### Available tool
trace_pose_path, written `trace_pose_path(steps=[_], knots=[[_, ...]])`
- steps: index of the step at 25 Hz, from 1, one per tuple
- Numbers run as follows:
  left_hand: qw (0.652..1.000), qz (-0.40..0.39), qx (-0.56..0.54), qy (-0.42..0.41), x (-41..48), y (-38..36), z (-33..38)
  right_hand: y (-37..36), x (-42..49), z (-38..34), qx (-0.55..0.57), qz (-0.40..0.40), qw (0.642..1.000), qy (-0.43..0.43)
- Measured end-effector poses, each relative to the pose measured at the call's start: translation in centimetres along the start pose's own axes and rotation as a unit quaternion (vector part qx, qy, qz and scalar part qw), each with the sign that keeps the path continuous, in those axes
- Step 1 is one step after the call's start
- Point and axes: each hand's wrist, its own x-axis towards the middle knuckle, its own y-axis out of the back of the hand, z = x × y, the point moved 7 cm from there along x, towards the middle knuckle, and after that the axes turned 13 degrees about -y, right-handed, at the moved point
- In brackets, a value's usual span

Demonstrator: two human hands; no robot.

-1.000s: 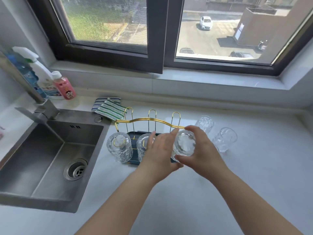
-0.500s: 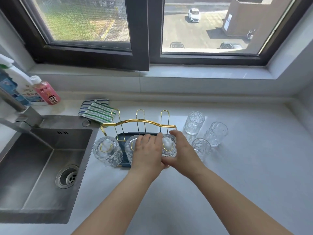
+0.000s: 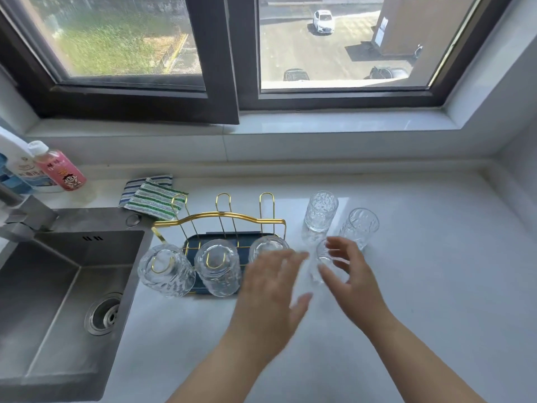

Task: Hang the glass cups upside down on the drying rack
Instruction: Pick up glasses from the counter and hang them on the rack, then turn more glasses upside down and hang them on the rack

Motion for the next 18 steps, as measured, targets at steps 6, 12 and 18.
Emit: trace_pose_path(steps=[6,12,18], knots=[[0.953,-0.23,-0.141,0.138,-0.4,-10.8,-0.4,4.9,1.0,5.3,0.005,0.042,0.996,-0.076],[0.904,-0.122,-0.255,0.321,1.7,-15.4,-4.6,4.4,3.0,8.5,-0.038,-0.051,0.991,-0.118],[0.903,-0.06,-0.302,0.298,3.3,-16.7,-5.8,2.6,4.8,10.3,-0.08,-0.097,0.984,-0.124]])
